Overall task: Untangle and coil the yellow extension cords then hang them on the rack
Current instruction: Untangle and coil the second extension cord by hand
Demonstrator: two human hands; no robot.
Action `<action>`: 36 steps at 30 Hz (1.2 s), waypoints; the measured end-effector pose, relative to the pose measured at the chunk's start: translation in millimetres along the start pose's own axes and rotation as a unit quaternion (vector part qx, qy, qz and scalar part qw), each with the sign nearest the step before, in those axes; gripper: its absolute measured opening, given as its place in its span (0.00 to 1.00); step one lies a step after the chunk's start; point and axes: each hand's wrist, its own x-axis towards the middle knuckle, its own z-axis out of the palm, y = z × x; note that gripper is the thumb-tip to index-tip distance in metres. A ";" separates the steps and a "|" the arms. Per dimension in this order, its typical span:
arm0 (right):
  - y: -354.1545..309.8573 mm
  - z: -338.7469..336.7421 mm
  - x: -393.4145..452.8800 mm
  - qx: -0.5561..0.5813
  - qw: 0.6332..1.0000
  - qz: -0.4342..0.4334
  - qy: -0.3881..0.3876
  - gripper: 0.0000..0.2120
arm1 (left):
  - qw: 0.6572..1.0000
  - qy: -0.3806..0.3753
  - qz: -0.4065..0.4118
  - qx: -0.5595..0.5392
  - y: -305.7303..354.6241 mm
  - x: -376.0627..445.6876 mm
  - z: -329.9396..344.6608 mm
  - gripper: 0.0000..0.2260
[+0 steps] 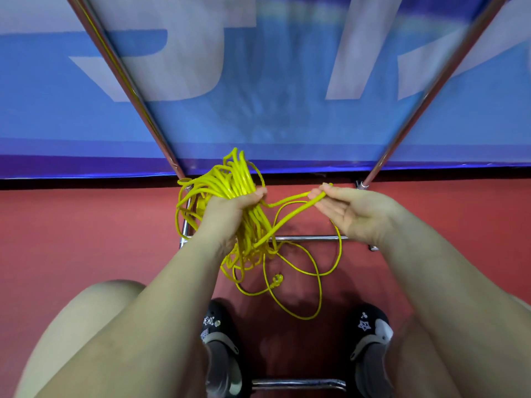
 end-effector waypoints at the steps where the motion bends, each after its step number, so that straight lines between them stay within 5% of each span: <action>1: -1.1 0.8 -0.1 0.019 1.000 0.002 -0.001 0.06 | 1.000 -0.002 0.002 0.006 -2.6 -1.5 2.1 0.03; 16: -7.7 -1.9 2.5 0.145 0.987 -0.027 0.068 0.07 | 0.985 -0.131 -0.021 0.108 -25.3 -15.8 28.8 0.05; 22: -6.5 6.1 1.7 0.088 0.995 -0.057 0.007 0.07 | 0.985 -0.118 -0.020 0.126 -28.0 -17.6 38.1 0.06; 25: -3.7 3.5 -0.2 -0.077 0.994 -0.079 0.000 0.04 | 0.994 -0.057 -0.054 0.076 -26.8 -13.0 37.3 0.03; 27: 4.5 -0.5 -1.2 -0.309 0.942 -0.129 0.021 0.05 | 0.996 -0.020 -0.075 0.035 -24.9 -9.3 35.5 0.03; 30: 24.7 -3.6 -0.1 -0.580 0.792 -0.190 0.008 0.09 | 0.994 0.013 -0.103 -0.027 -20.0 -6.0 32.5 0.02; 33: 40.4 -7.4 6.5 -0.657 0.729 -0.193 -0.024 0.12 | 0.991 0.028 -0.116 -0.064 -19.1 -1.0 26.6 0.02; 36: 42.7 -11.1 10.8 -0.664 0.709 -0.234 -0.042 0.09 | 0.988 0.030 -0.126 -0.082 -17.7 1.7 22.3 0.02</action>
